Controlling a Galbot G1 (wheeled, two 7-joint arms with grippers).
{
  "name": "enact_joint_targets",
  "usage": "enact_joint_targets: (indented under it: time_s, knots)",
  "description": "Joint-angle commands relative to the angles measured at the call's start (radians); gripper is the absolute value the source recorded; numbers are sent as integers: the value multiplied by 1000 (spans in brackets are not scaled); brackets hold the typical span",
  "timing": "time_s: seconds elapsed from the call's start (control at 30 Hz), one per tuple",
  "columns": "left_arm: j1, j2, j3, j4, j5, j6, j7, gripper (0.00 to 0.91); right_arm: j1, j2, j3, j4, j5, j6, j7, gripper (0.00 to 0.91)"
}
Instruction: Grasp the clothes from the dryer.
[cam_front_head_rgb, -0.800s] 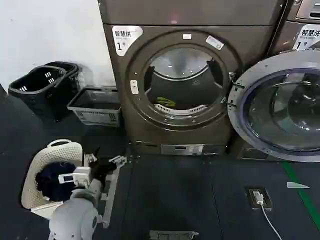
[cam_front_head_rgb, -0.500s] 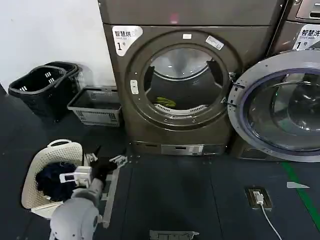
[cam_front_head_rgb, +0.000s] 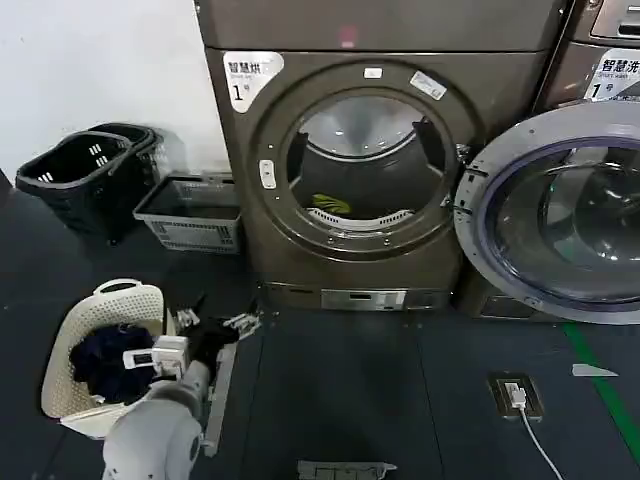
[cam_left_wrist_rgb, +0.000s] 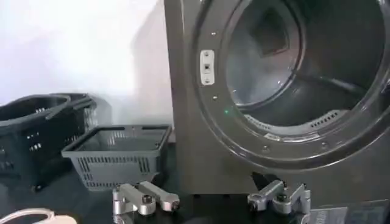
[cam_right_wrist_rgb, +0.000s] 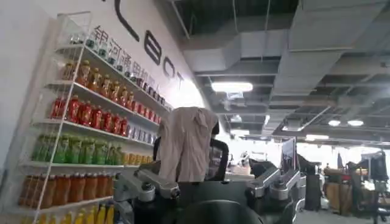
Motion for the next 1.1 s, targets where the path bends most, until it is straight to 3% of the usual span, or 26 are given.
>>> enact_joint_targets:
  time_s: [0.03, 1.1]
  knots:
    - [1, 1, 3, -1, -4, 49, 1, 907, 0, 0, -1, -3, 3, 10, 1, 907]
    - [-3, 6, 8, 4, -25, 49, -26, 907, -5, 3, 9, -34, -2, 10, 6, 907]
